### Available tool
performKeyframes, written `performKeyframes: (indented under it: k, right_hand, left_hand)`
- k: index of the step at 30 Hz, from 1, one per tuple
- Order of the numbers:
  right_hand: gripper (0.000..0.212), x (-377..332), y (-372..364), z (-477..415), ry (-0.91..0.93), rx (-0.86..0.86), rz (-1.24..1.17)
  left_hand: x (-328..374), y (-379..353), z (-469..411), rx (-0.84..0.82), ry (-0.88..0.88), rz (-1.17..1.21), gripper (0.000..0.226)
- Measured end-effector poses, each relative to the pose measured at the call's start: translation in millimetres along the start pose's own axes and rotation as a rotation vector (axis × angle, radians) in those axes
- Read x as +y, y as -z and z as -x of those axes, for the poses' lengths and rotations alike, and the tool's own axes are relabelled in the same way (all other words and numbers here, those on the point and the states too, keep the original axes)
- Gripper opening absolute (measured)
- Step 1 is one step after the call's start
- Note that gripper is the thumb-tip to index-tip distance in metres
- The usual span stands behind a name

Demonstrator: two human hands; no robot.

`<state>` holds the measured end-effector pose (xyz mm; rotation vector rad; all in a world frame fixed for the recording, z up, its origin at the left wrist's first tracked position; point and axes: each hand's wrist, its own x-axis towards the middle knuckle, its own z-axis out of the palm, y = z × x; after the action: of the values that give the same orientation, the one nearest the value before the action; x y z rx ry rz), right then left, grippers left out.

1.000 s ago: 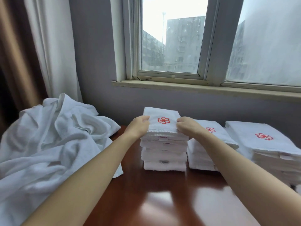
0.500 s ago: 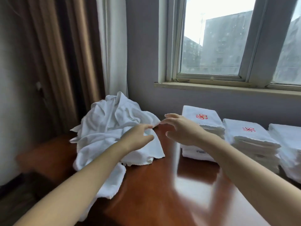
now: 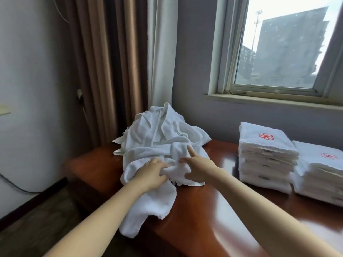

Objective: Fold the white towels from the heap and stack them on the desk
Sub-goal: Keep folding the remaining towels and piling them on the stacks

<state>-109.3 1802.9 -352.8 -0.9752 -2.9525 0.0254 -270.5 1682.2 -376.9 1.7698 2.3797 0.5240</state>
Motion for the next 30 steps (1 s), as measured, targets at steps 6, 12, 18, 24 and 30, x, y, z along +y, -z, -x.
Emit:
performKeyframes:
  k: [6, 12, 18, 24, 30]
  right_hand:
    - [0.021, 5.6, -12.6, 7.2, -0.061, 0.047, -0.176]
    - [0.012, 6.9, 53.4, 30.1, -0.043, 0.432, -0.838]
    - [0.032, 15.0, 110.0, 72.3, 0.037, 0.816, -0.963]
    - [0.011, 63.5, 115.9, 140.1, -0.193, 0.887, -0.725]
    - [0.013, 99.0, 129.4, 231.7, -0.472, 0.850, -0.327]
  left_hand:
    - [-4.3, -9.5, -6.4, 0.159, -0.028, 0.084, 0.030]
    - [40.6, 27.4, -5.8, 0.517, -0.141, 0.504, 0.014]
    - [111.9, 70.5, -2.3, 0.762, -0.364, 0.546, 0.009]
    - [176.7, 49.7, 2.9, 0.694, -0.517, 0.489, 0.023]
    - [248.8, 20.9, 11.4, 0.644, -0.696, 0.443, 0.020]
